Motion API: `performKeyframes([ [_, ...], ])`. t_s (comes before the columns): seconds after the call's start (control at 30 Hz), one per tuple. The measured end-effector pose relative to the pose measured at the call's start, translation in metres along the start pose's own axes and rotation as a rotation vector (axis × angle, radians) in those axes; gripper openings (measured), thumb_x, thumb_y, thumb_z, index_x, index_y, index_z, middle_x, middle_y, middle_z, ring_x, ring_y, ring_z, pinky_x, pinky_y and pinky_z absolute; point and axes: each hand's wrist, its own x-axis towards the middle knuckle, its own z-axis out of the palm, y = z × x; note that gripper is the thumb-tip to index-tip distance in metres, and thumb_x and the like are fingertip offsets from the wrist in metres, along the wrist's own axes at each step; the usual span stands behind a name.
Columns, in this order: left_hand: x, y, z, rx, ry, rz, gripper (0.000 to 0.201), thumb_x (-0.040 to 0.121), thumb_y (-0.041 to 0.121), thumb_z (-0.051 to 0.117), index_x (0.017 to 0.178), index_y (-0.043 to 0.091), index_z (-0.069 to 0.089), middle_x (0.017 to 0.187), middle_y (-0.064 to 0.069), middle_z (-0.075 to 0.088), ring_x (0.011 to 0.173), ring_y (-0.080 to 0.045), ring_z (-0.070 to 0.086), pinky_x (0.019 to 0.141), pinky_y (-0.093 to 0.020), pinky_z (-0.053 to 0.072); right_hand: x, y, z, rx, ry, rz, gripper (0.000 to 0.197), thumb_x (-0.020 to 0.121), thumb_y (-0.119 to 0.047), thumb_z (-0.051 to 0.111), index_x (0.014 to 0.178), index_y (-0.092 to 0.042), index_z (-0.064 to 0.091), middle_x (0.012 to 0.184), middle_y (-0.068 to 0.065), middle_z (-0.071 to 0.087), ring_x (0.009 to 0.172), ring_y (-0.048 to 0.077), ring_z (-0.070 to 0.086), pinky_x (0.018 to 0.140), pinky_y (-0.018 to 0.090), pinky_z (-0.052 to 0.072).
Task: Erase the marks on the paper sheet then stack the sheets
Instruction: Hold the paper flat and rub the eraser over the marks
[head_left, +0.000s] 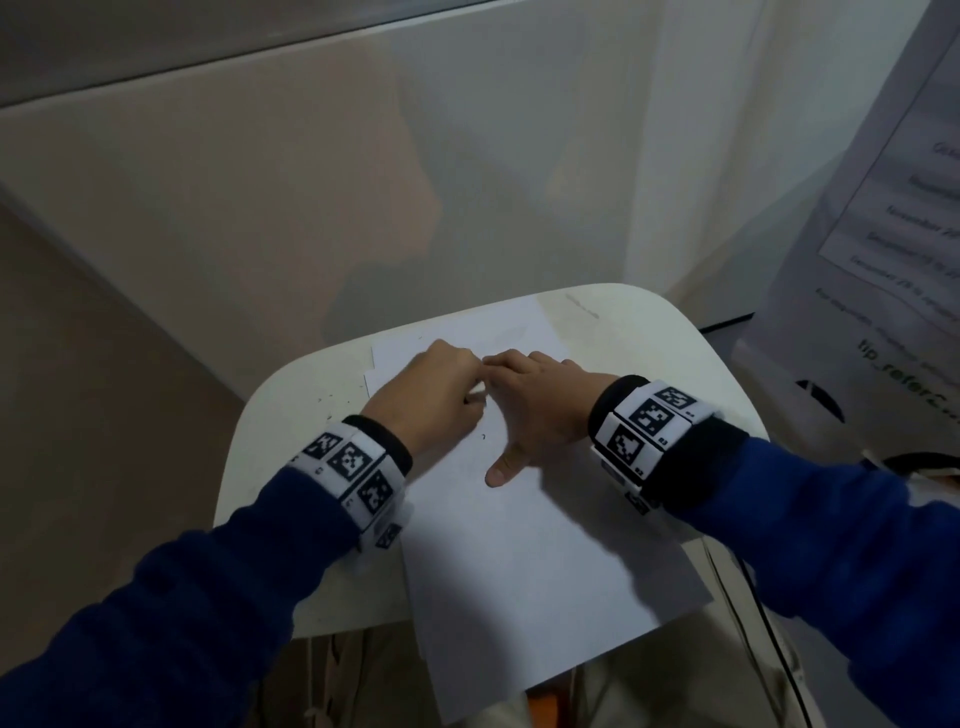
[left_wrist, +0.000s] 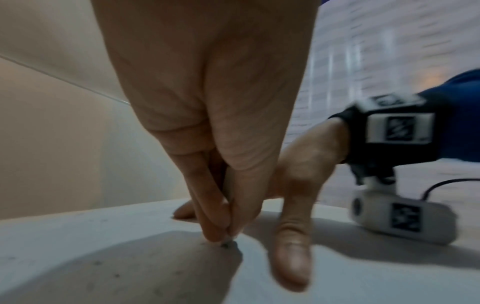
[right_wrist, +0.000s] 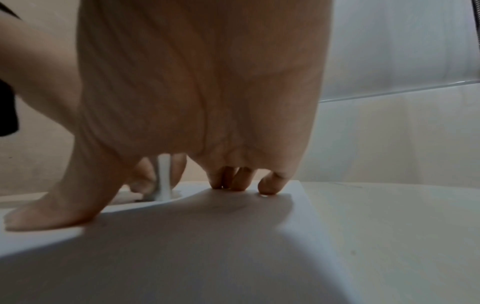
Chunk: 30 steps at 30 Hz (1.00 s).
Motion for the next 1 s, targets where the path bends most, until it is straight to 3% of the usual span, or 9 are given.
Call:
performKeyframes([
  [0.13, -0.013, 0.014, 0.003, -0.036, -0.068, 0.082, 0.039, 0.082, 0.010, 0.060, 0.068, 0.040, 0.040, 0.059, 0.013, 0.040, 0.052, -0.003, 0.044, 0.050, -0.014, 0.028, -0.002, 0.002, -0.002, 0.016, -0.015, -0.001, 0.125, 0.055, -0.076, 0.076, 0.154, -0.030, 0.015, 0.160, -0.012, 0.012, 0.143, 0.021, 0.023, 0.115, 0.048, 0.026],
  [0.27, -0.002, -0.004, -0.002, 0.008, -0.023, -0.010, 0.010, 0.084, 0.014, 0.061, 0.077, 0.019, 0.065, 0.063, 0.008, 0.049, 0.061, -0.014, 0.056, 0.055, -0.023, 0.040, 0.000, 0.000, -0.001, 0.005, -0.011, 0.006, 0.126, 0.054, -0.079, 0.074, 0.154, -0.031, 0.014, 0.160, -0.012, 0.013, 0.143, 0.021, 0.023, 0.112, 0.047, 0.026],
  [0.33, -0.002, -0.006, -0.002, 0.002, 0.024, -0.045, 0.010, 0.084, 0.013, 0.060, 0.082, 0.015, 0.070, 0.066, 0.007, 0.054, 0.062, -0.013, 0.057, 0.056, -0.024, 0.044, 0.001, 0.000, 0.000, -0.004, -0.006, 0.010, 0.127, 0.053, -0.080, 0.073, 0.154, -0.030, 0.015, 0.159, -0.011, 0.014, 0.142, 0.022, 0.024, 0.112, 0.049, 0.027],
  [0.47, -0.020, 0.016, 0.002, -0.048, -0.028, 0.045, 0.029, 0.083, 0.009, 0.059, 0.066, 0.032, 0.052, 0.059, 0.013, 0.045, 0.052, -0.003, 0.047, 0.050, -0.017, 0.032, -0.002, 0.000, 0.000, 0.007, -0.004, 0.006, 0.123, 0.054, -0.077, 0.075, 0.152, -0.029, 0.019, 0.159, -0.011, 0.014, 0.142, 0.021, 0.024, 0.114, 0.048, 0.027],
  [0.53, -0.024, 0.018, 0.004, -0.065, -0.043, 0.064, 0.030, 0.083, 0.010, 0.060, 0.066, 0.034, 0.050, 0.058, 0.014, 0.043, 0.051, -0.002, 0.046, 0.050, -0.017, 0.032, -0.003, 0.000, -0.001, 0.012, -0.002, 0.000, 0.120, 0.055, -0.075, 0.076, 0.152, -0.028, 0.021, 0.159, -0.011, 0.014, 0.142, 0.021, 0.024, 0.114, 0.048, 0.028],
  [0.63, -0.010, 0.002, 0.002, -0.036, 0.025, -0.021, 0.011, 0.084, 0.013, 0.059, 0.079, 0.017, 0.068, 0.062, 0.009, 0.053, 0.057, -0.005, 0.053, 0.053, -0.024, 0.044, -0.002, -0.001, -0.002, 0.015, -0.010, 0.007, 0.124, 0.055, -0.077, 0.075, 0.153, -0.029, 0.016, 0.159, -0.012, 0.013, 0.143, 0.020, 0.022, 0.114, 0.047, 0.025],
  [0.73, 0.000, -0.009, 0.001, -0.051, 0.079, -0.097, 0.015, 0.084, 0.016, 0.059, 0.083, 0.014, 0.074, 0.070, 0.002, 0.064, 0.066, -0.015, 0.063, 0.061, -0.035, 0.057, -0.001, -0.001, 0.000, -0.004, -0.001, 0.013, 0.124, 0.054, -0.080, 0.073, 0.152, -0.029, 0.017, 0.159, -0.011, 0.014, 0.143, 0.021, 0.023, 0.111, 0.048, 0.027],
  [0.87, -0.013, 0.005, 0.003, -0.066, 0.005, 0.003, 0.012, 0.084, 0.013, 0.062, 0.083, 0.018, 0.073, 0.059, 0.013, 0.051, 0.054, -0.002, 0.053, 0.051, -0.018, 0.039, -0.002, 0.001, 0.001, 0.018, -0.009, 0.005, 0.124, 0.055, -0.077, 0.075, 0.154, -0.031, 0.015, 0.159, -0.012, 0.012, 0.143, 0.020, 0.022, 0.113, 0.046, 0.024],
  [1.0, -0.010, -0.003, 0.003, -0.043, 0.017, -0.020, 0.013, 0.084, 0.015, 0.061, 0.085, 0.016, 0.074, 0.063, 0.010, 0.056, 0.058, -0.005, 0.057, 0.055, -0.025, 0.048, -0.004, 0.000, -0.001, 0.016, -0.010, 0.004, 0.122, 0.056, -0.077, 0.074, 0.153, -0.031, 0.016, 0.159, -0.012, 0.012, 0.144, 0.019, 0.021, 0.113, 0.046, 0.024],
])
